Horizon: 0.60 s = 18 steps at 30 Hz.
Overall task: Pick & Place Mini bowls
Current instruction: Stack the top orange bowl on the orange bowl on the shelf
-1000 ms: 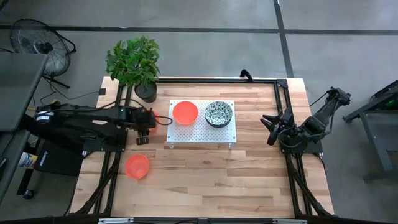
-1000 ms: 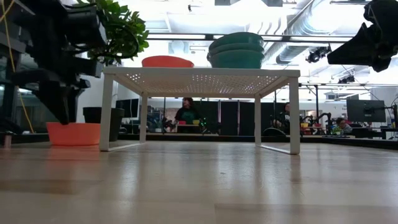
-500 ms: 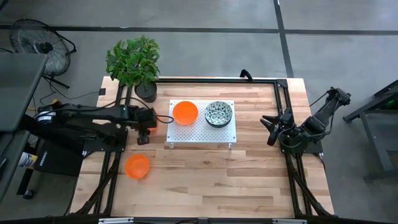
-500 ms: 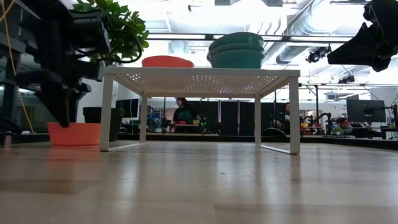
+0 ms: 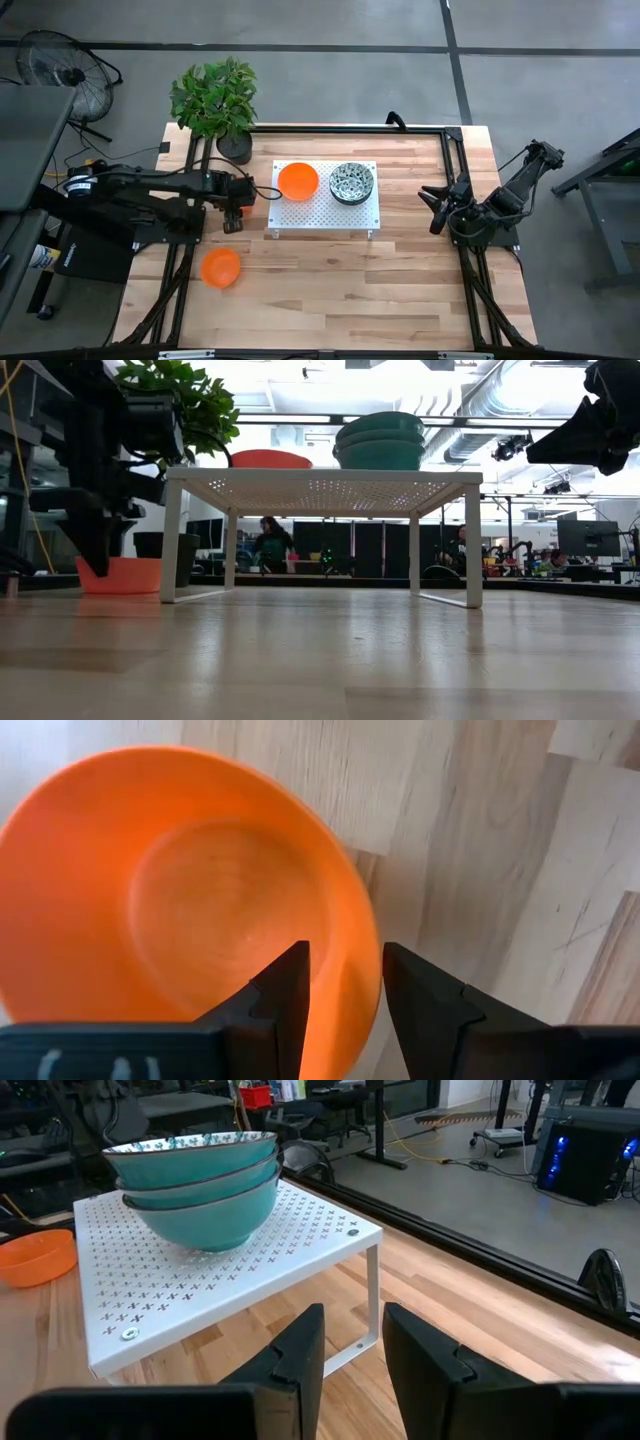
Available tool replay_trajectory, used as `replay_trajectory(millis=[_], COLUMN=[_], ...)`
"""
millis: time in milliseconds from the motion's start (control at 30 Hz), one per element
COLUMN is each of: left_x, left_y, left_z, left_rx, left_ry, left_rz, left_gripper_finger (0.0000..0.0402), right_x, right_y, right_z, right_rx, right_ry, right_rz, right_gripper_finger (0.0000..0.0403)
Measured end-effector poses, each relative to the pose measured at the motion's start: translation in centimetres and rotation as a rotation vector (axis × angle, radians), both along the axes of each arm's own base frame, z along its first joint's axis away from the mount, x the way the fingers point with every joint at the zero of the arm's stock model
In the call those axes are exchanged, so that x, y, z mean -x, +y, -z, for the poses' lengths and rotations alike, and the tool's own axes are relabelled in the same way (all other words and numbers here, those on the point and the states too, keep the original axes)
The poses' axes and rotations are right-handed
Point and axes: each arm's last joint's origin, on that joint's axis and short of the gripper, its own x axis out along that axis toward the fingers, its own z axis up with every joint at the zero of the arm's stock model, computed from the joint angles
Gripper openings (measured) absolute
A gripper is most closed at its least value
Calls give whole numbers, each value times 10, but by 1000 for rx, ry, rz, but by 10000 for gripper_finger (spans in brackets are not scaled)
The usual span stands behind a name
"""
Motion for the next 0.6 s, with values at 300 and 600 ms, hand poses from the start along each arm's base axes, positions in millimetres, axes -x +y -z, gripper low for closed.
replay_trajectory(millis=[300,600], left_x=[0,-1], left_y=[-2,-1], left_z=[0,-4], left_rx=[52,35], left_ry=[-10,-5], left_rz=[20,30], left_gripper_finger=[124,84], right_x=[0,0], right_y=[0,0], right_z=[0,0], right_rx=[0,-1], right_ry=[0,1], right_rz=[0,-1], right_gripper_finger=[94,94])
